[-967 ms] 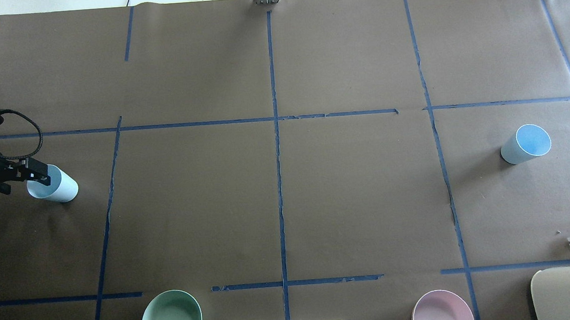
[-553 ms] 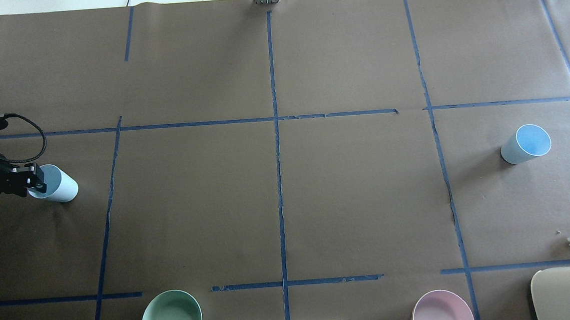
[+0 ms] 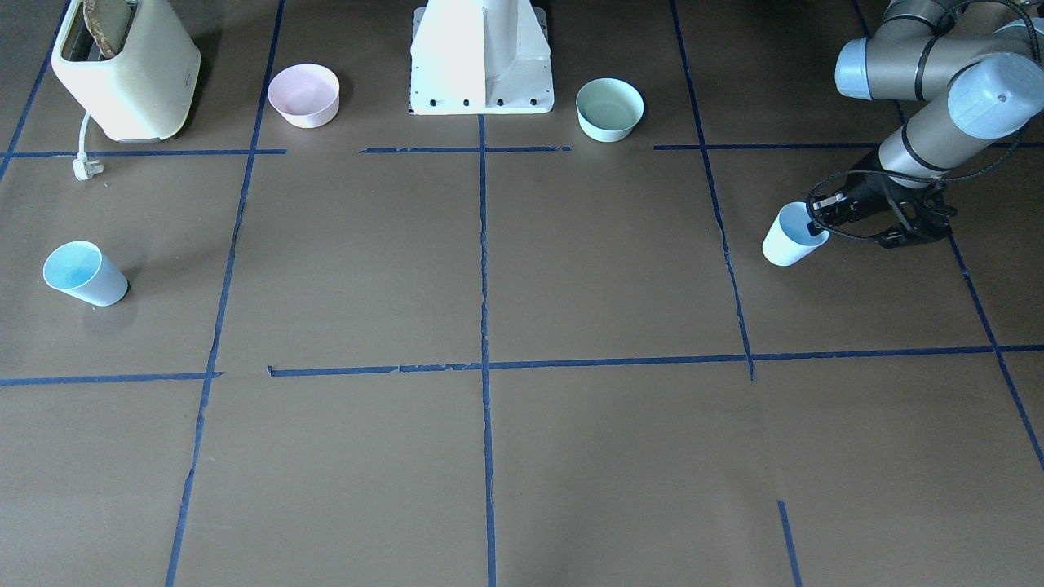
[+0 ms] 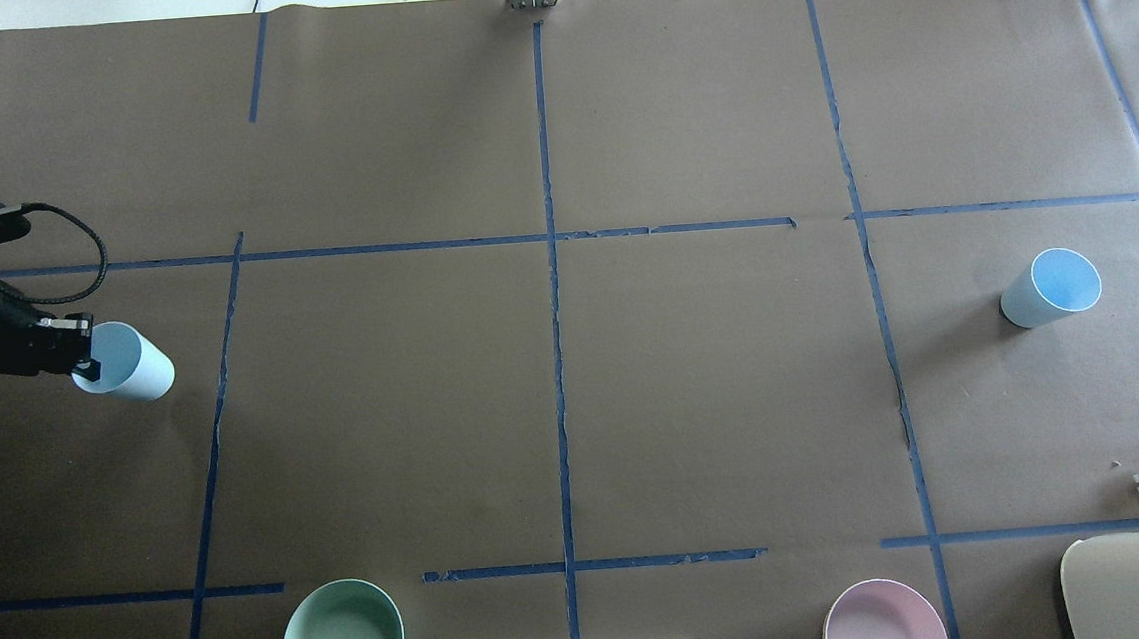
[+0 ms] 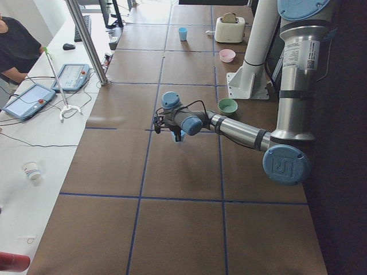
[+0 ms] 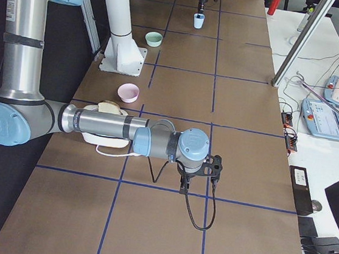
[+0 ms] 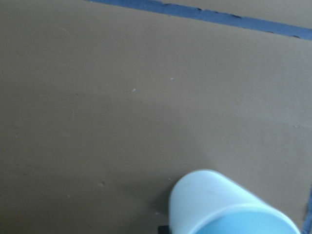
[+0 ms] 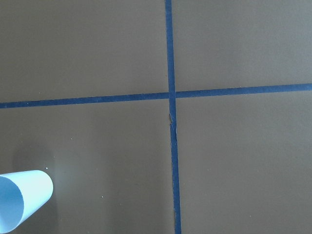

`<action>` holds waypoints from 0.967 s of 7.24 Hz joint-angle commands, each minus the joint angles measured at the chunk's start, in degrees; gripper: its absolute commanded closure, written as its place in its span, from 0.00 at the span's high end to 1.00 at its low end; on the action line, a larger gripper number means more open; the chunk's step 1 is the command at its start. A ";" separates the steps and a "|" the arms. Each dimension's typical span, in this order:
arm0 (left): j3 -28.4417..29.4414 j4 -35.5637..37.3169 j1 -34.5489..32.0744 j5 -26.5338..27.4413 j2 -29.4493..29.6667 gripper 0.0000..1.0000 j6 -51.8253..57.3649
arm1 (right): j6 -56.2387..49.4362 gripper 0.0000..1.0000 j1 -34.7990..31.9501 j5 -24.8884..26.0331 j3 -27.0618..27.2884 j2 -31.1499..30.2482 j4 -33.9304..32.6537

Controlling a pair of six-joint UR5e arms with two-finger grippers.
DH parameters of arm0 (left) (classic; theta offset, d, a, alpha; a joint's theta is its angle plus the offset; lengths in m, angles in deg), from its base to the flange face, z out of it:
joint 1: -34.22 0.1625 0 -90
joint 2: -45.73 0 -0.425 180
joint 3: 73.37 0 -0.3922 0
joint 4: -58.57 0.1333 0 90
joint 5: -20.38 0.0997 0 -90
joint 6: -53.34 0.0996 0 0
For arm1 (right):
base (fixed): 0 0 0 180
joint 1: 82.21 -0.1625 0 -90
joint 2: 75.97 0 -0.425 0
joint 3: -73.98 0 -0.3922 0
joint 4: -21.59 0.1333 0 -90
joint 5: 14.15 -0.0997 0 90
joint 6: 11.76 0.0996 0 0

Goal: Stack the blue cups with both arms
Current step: 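Carry the held cup with the left gripper to the table centre and set it down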

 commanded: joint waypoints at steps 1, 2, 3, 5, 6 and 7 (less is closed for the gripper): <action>-3.71 18.92 0.08 -0.06 14.10 0.00 -0.12 | -0.10 1.00 0.00 0.50 0.01 0.11 0.00; -3.63 24.92 1.04 -0.14 21.40 0.00 -1.95 | -0.10 1.00 0.09 0.25 0.01 0.02 0.00; -3.54 26.20 4.97 0.03 25.30 0.00 -8.75 | -0.01 1.00 0.09 0.07 0.88 0.02 -0.26; -0.58 25.52 14.71 6.66 33.30 0.00 -20.02 | 0.17 1.00 2.98 0.51 7.54 0.98 -0.70; 2.14 24.12 18.07 8.71 35.60 0.00 -22.94 | 7.13 1.00 4.90 0.16 9.31 1.42 -0.36; 5.48 19.49 20.28 11.60 37.36 0.00 -26.19 | 21.64 1.00 10.84 1.55 10.46 4.65 -0.09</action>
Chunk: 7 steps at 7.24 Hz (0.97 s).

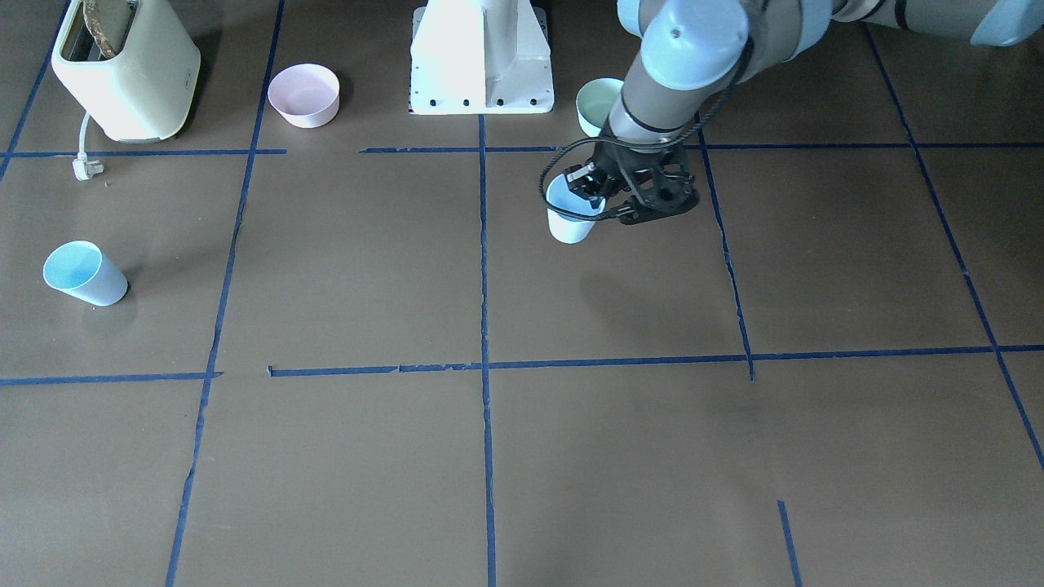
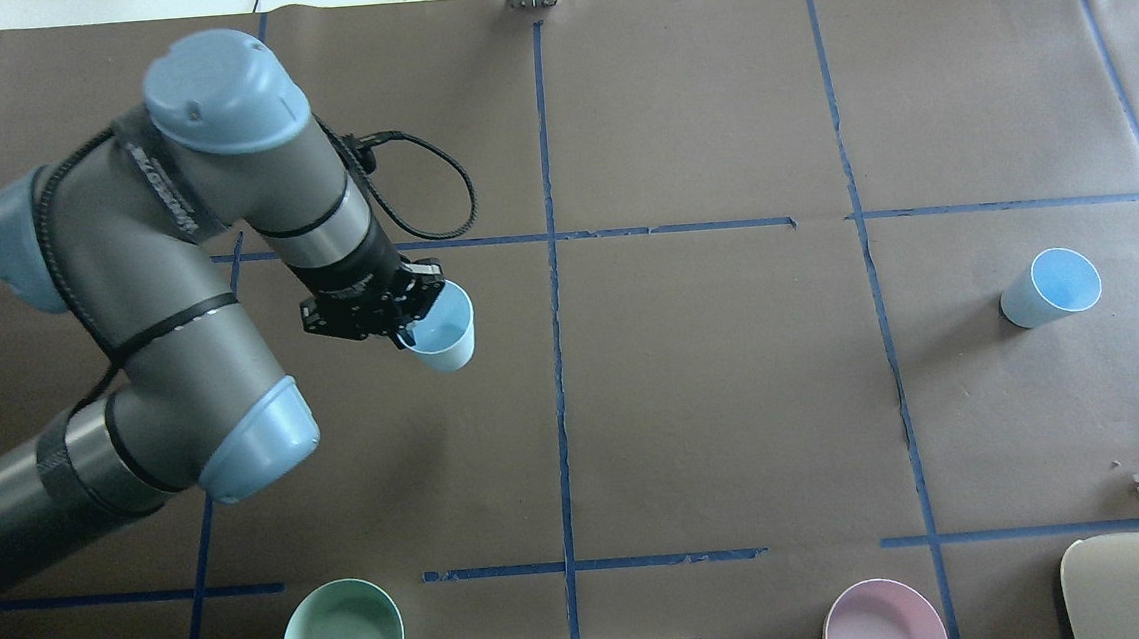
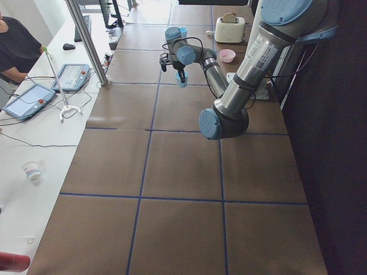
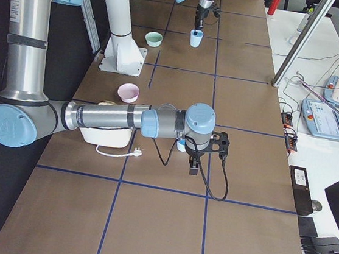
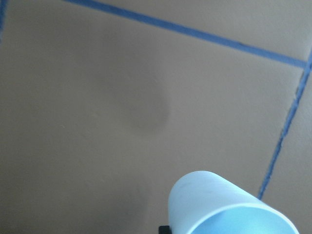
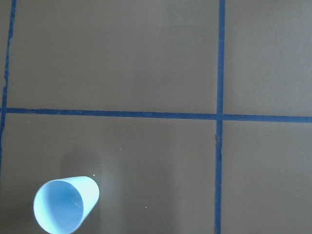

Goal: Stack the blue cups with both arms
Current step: 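Carry the held cup with the left gripper to the table centre and set it down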

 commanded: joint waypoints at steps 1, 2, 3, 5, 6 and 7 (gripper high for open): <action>7.32 -6.90 4.40 4.17 4.39 0.00 -5.60 | 15.87 1.00 8.86 1.92 2.43 4.15 0.36; 9.79 -8.06 5.54 5.22 5.89 0.00 -5.79 | 15.98 1.00 10.72 2.71 3.22 4.08 1.06; 11.90 -9.73 6.60 6.19 6.86 0.00 -6.23 | 16.59 1.00 11.43 2.72 3.23 3.82 4.11; 15.08 -14.03 7.40 6.46 7.13 0.00 -6.59 | 16.60 1.00 12.40 2.72 3.23 3.47 5.90; 15.09 -14.05 7.57 6.46 6.87 0.17 -6.41 | 16.60 1.00 12.41 2.72 3.23 3.47 5.90; 14.39 -14.14 7.49 6.37 6.70 0.99 -6.06 | 16.60 1.00 12.41 2.72 3.23 3.38 5.90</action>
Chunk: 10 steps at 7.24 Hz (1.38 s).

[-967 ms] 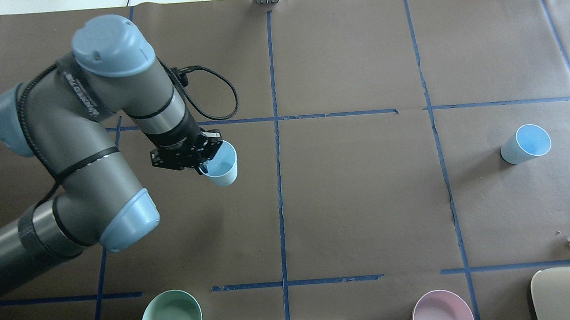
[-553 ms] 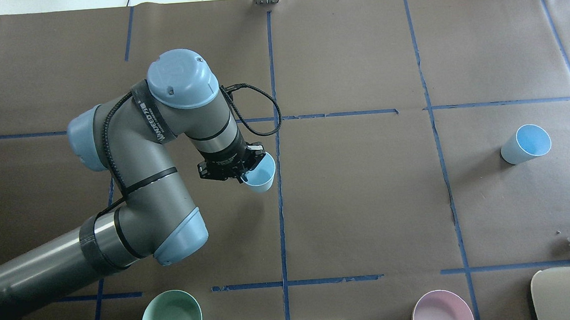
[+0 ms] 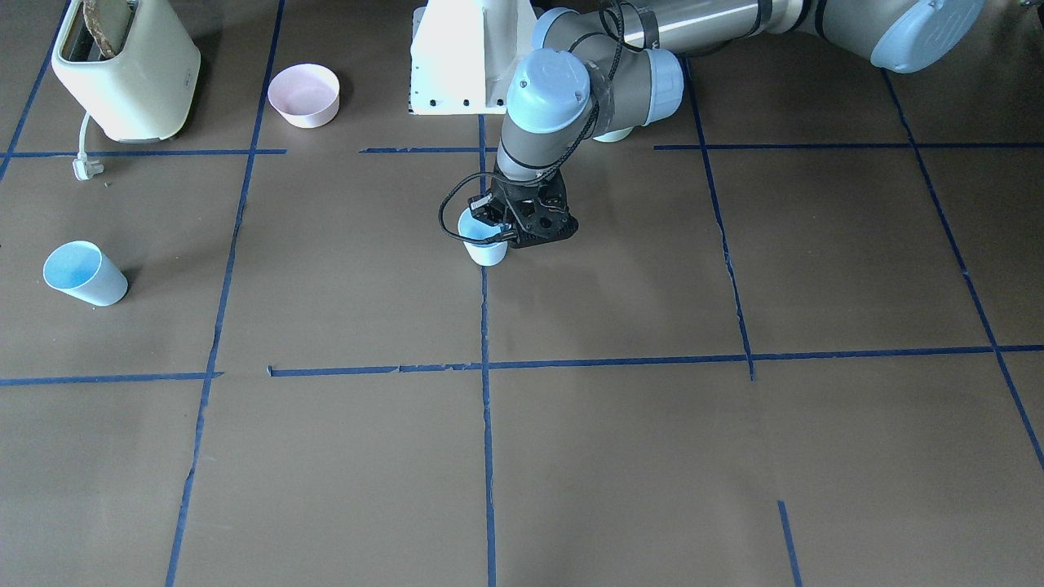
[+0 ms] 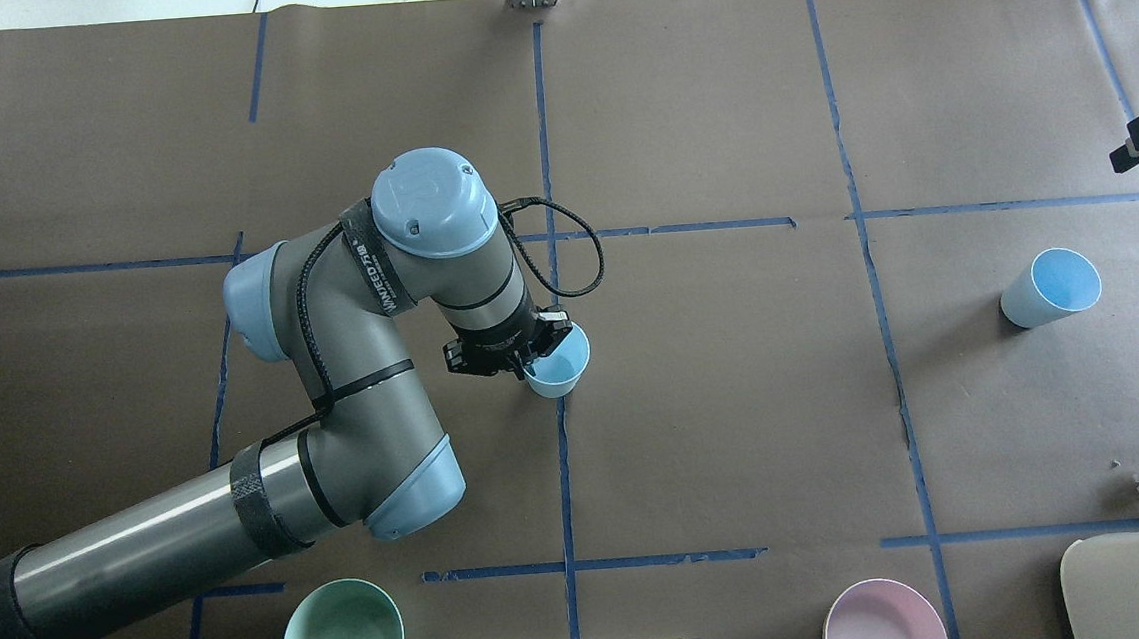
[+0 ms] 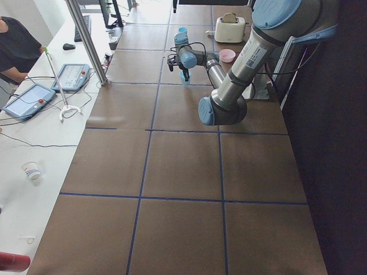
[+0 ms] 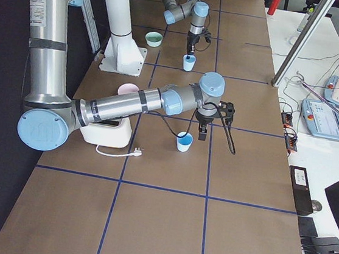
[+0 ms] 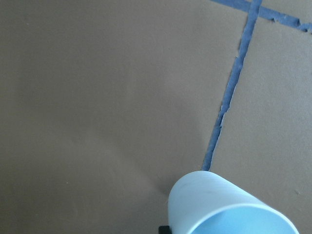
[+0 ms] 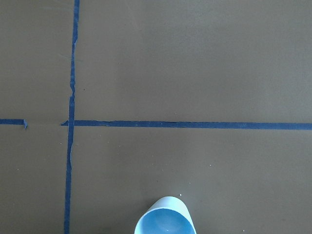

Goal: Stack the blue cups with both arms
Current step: 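Carry the held cup with the left gripper to the table centre and set it down, then open the left gripper and withdraw it while the right gripper reaches the other cup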

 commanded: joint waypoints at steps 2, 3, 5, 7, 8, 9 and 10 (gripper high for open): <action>-3.60 -1.25 -1.07 0.05 -2.27 1.00 0.39 | 0.02 1.00 0.07 0.00 -0.08 -0.08 0.11; -6.07 -1.16 -2.90 -0.03 -4.03 1.00 0.66 | 0.02 1.00 0.15 0.09 -0.17 -0.08 0.11; -12.21 -1.43 -5.55 -0.56 -10.08 1.00 5.10 | 0.02 1.00 0.68 0.27 -0.69 -0.08 0.11; -12.95 -1.17 -10.63 -5.01 -13.78 1.00 8.82 | 0.11 1.00 0.94 0.27 -0.96 -0.52 0.11; -14.08 -1.08 -12.83 -5.74 -16.50 1.00 13.27 | 0.80 1.00 1.81 1.23 -2.53 -1.48 0.80; -14.35 -0.99 -15.73 -5.83 -19.05 1.00 17.93 | 1.51 1.00 2.95 3.58 -4.02 -3.23 5.25; -14.96 -0.73 -19.32 -7.31 -21.34 1.00 22.59 | 4.47 1.00 4.18 4.04 -4.91 -5.07 9.99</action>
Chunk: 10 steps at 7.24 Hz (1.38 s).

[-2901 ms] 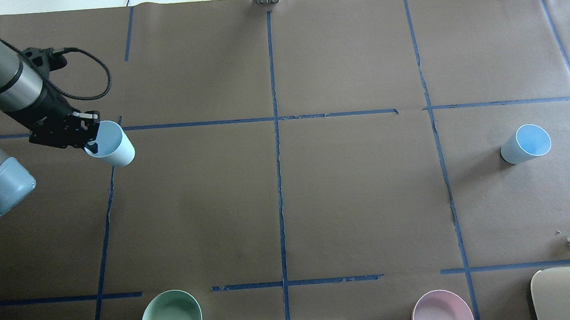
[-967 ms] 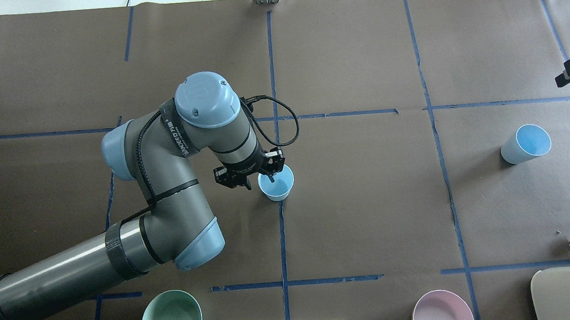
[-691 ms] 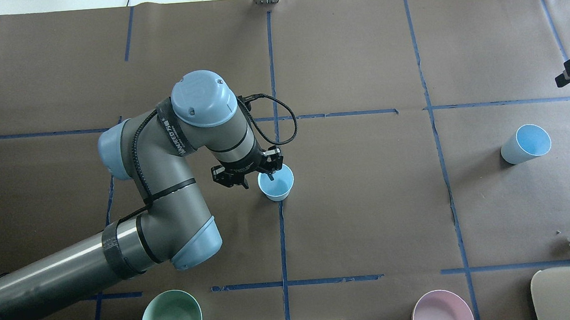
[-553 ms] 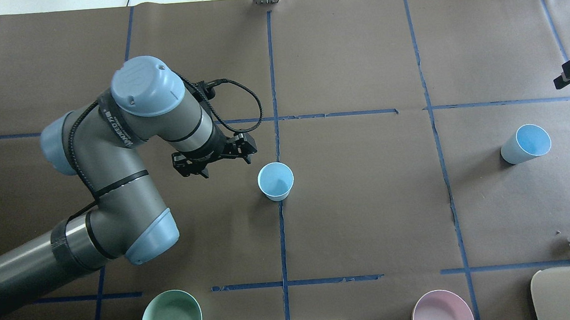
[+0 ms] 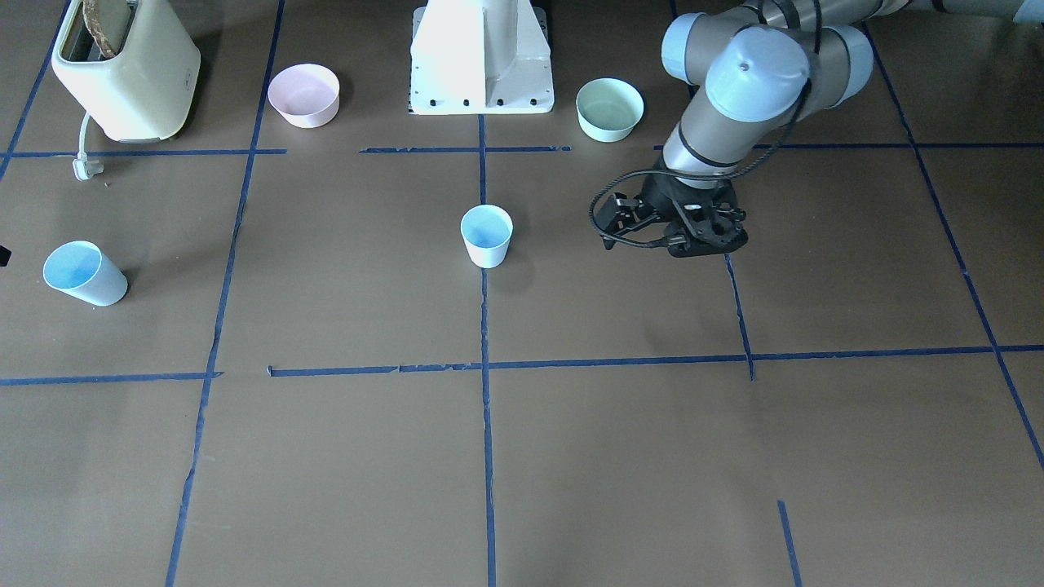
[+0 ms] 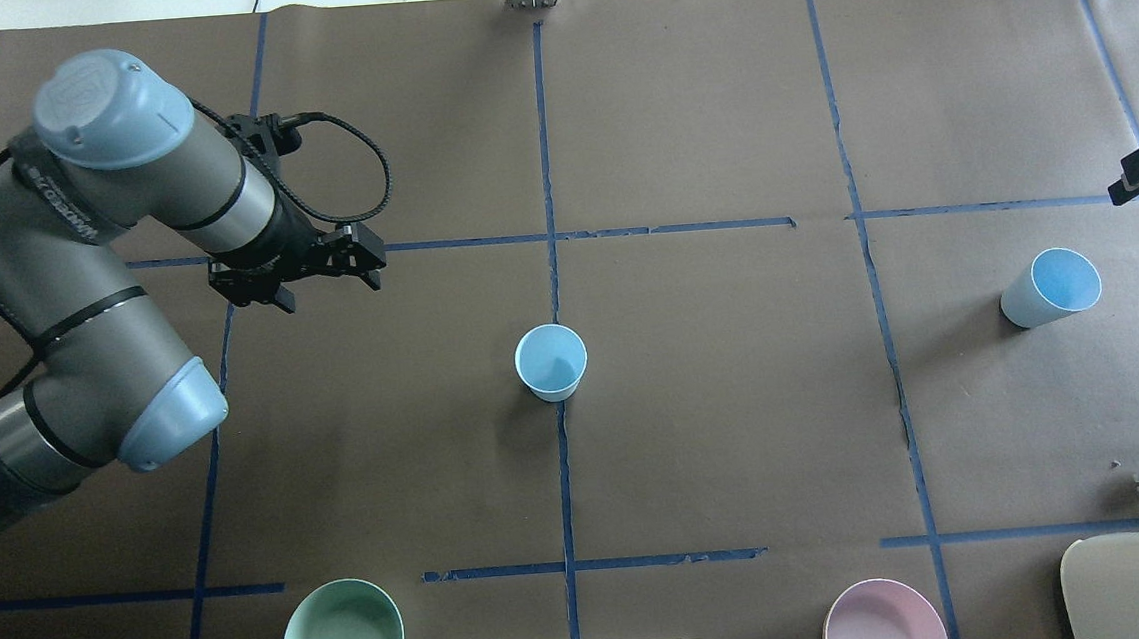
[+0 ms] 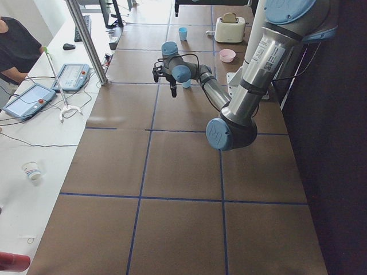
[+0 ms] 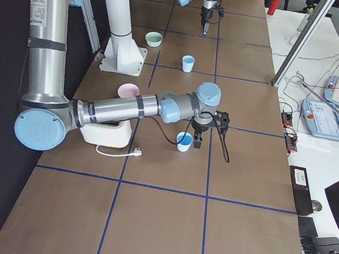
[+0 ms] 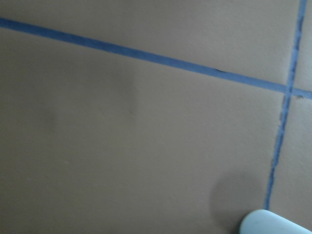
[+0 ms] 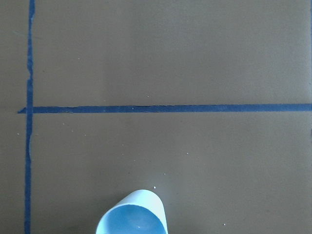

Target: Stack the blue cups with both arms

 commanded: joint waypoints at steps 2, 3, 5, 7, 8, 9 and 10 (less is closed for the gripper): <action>-0.69 0.42 -15.05 -10.27 -7.11 1.00 16.35 | 12.22 1.00 7.51 5.03 -5.69 -2.76 16.11; -0.08 0.85 -19.89 -14.49 -7.30 1.00 19.10 | 18.02 1.00 9.02 5.32 -7.89 -3.54 24.18; 1.15 1.38 -21.95 -14.71 -7.30 1.00 23.33 | 20.28 1.00 11.49 5.50 -8.88 -4.16 26.11; 1.50 1.30 -23.89 -14.45 -7.74 1.00 24.22 | 20.36 0.99 12.73 5.67 -9.32 -4.60 26.11; 2.11 1.30 -24.68 -14.01 -11.31 1.00 30.93 | 20.45 0.69 12.91 5.85 -9.24 -4.61 26.11; 4.56 1.12 -26.08 -13.84 -12.39 1.00 36.65 | 20.36 0.20 12.91 5.85 -9.15 -4.61 26.11; 5.88 0.86 -26.27 -11.22 -13.88 1.00 40.62 | 20.36 0.02 12.91 5.76 -8.97 -4.52 26.11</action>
